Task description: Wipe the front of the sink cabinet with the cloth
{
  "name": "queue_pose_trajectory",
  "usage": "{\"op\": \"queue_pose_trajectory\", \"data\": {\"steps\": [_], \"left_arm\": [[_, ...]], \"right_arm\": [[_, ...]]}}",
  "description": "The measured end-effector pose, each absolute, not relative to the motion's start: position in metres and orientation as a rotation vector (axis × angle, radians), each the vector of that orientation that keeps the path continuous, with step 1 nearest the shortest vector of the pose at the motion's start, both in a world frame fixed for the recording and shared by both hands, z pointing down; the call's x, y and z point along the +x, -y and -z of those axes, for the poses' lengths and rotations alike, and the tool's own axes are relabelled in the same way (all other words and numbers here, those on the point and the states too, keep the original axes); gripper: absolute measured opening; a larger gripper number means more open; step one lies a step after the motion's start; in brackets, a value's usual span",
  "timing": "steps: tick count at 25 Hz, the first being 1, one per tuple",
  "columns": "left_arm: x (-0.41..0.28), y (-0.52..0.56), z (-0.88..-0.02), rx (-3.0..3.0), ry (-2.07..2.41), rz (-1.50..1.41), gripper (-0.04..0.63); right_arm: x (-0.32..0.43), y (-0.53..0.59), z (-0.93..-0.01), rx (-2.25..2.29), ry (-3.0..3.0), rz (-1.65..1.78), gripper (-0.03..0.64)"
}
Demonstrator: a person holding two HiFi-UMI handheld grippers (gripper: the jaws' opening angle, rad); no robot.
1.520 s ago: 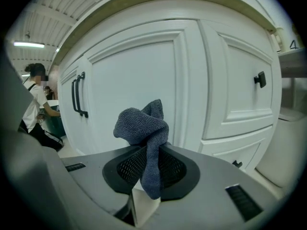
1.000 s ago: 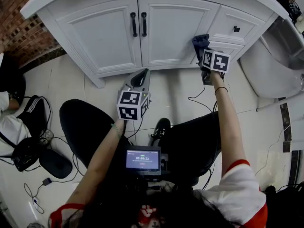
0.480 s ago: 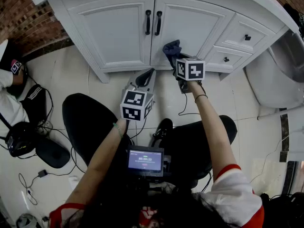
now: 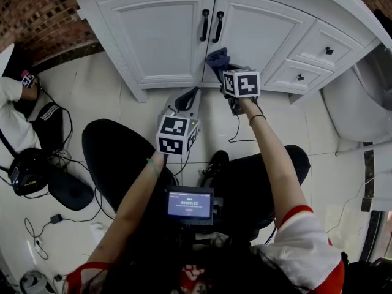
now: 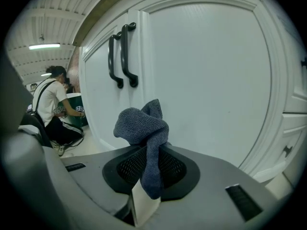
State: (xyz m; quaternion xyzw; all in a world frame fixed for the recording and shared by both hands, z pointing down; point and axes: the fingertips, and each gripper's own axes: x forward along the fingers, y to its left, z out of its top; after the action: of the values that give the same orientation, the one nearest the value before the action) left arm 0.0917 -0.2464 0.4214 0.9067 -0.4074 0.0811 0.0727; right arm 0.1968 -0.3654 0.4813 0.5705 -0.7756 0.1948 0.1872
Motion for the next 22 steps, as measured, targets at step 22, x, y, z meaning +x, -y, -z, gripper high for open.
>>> {"op": "queue_pose_trajectory", "data": {"steps": [22], "left_arm": [[0.166,0.237,-0.413,2.846,1.080,-0.291,0.032]], "right_arm": [[0.431,0.317,-0.481,1.999,1.805,-0.605,0.086]]}}
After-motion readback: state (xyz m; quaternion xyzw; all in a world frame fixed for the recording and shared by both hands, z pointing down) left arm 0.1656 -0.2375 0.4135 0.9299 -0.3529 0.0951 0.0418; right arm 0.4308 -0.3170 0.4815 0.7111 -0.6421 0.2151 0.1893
